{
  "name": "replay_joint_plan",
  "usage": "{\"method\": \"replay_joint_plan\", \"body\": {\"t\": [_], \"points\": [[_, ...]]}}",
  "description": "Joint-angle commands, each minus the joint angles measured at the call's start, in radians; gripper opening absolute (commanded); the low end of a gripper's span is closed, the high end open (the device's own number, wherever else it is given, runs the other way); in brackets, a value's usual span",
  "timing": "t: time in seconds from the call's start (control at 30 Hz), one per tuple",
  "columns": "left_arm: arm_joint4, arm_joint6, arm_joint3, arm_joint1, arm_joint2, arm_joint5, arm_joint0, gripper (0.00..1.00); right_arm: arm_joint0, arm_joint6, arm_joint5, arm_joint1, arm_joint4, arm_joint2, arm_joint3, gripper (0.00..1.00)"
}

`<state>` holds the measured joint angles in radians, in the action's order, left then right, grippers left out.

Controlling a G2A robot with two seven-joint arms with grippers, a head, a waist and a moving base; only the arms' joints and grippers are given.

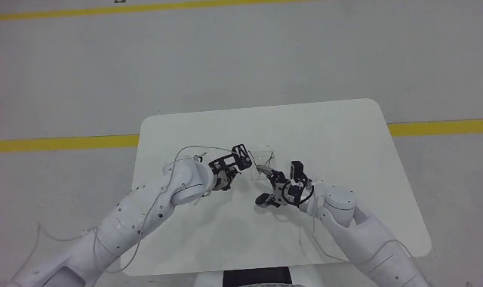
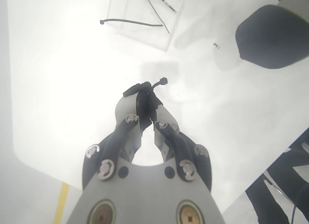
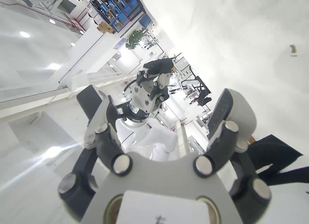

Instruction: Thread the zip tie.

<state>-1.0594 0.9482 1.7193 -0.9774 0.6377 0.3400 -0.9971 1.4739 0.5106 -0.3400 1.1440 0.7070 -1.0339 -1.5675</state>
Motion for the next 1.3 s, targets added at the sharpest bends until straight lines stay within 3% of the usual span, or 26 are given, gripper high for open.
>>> {"method": "replay_joint_plan", "body": {"t": [0.0,0.3,0.57,0.6,0.63,0.7,0.77,1.03,1.1,1.27], "points": [[-0.007,-0.008,0.006,0.005,-0.027,0.0,0.013,0.0,0.001,0.001,0.0,0.0,-0.002,-0.001,-0.001,1.0],[-0.008,-0.009,0.006,0.005,-0.029,0.0,0.015,0.0,-0.002,-0.033,0.0,0.005,0.006,0.018,0.008,1.0],[-0.008,-0.009,0.006,0.005,-0.029,0.0,0.015,0.0,-0.051,-0.08,0.0,0.013,0.064,0.069,0.041,1.0],[-0.008,-0.009,0.006,0.005,-0.029,0.0,0.015,0.0,-0.056,-0.082,0.0,0.013,0.067,0.072,0.041,0.95],[-0.008,-0.009,0.006,0.005,-0.029,0.0,0.015,0.0,-0.058,-0.083,0.0,0.013,0.071,0.074,0.041,0.65],[-0.008,-0.009,0.006,0.005,-0.029,0.0,0.015,0.0,-0.064,-0.087,0.0,0.014,0.069,0.077,0.039,0.49],[-0.008,-0.009,0.006,0.005,-0.029,0.0,0.015,0.0,-0.064,-0.09,0.002,0.014,0.064,0.076,0.034,0.43],[-0.008,-0.009,0.006,0.005,-0.029,0.0,0.015,0.0,-0.068,-0.08,0.026,0.019,0.044,0.083,0.034,0.37],[-0.008,-0.009,0.006,0.005,-0.029,0.0,0.015,0.0,-0.072,-0.082,0.032,0.022,0.043,0.087,0.033,0.31],[-0.008,-0.009,0.006,0.005,-0.029,0.0,0.015,0.0,-0.082,-0.083,0.035,0.027,0.035,0.096,0.036,0.31]]}}
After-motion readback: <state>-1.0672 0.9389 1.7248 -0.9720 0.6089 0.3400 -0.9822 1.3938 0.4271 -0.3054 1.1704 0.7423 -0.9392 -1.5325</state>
